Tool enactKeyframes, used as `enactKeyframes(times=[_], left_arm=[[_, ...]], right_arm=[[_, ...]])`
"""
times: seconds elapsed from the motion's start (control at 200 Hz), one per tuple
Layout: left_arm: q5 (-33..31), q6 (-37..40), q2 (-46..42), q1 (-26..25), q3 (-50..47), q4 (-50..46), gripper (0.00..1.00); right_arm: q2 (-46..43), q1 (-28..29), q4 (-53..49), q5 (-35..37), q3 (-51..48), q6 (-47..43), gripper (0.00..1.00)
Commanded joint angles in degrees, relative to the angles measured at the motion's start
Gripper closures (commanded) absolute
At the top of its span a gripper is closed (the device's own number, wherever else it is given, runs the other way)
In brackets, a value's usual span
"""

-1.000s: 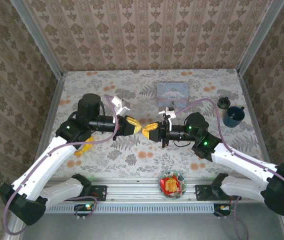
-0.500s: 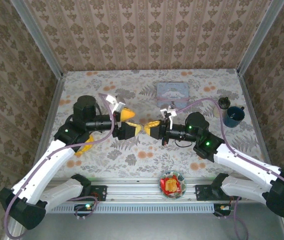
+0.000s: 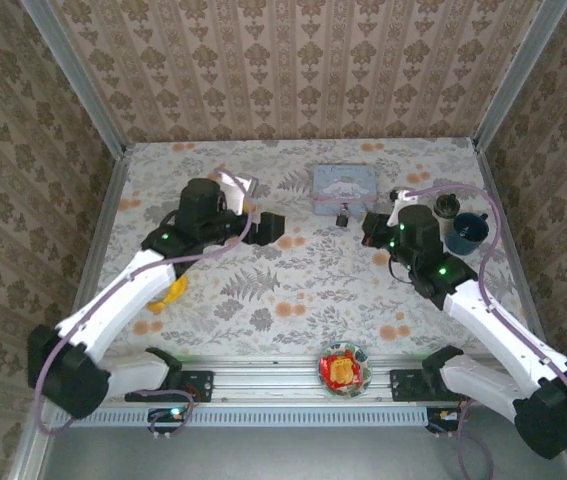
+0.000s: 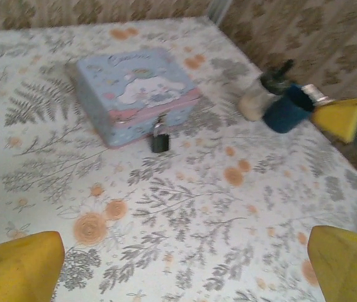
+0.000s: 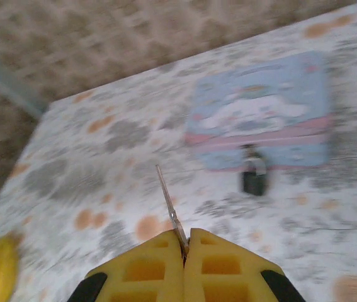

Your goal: Unlock a padlock with a key

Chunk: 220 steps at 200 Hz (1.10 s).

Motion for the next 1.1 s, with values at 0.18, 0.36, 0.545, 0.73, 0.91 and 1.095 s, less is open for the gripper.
enactKeyframes(times=[0.18,0.36,0.545,0.73,0.91,1.095], left_arm=[[-5.43,-6.96,21.06,0.99,11.14,11.17,0.0],[-2.27,-9.96,35.12,1.77,21.24,10.25,0.01],[3.02,-12.95,45.14,2.49,28.95,11.43,0.02],[5.43,-13.86,50.6,2.67,33.94,11.83,0.02],[8.24,-15.73,55.16,2.67,37.2,12.89,0.05],[8.74,-16.4,58.08,2.58,39.46,12.79,0.06]], right_arm=[[15.53,-8.47,0.51,9.73,7.73,-5.94,1.0],[29.88,-9.2,-1.17,12.66,17.34,-10.76,1.0],[43.56,-9.77,-5.18,16.27,28.38,-13.94,1.0],[52.54,-11.77,-8.48,17.27,36.3,-14.37,1.0],[54.85,-13.67,-10.82,16.63,39.44,-13.17,1.0],[57.05,-15.87,-14.23,12.52,42.26,-12.09,1.0]])
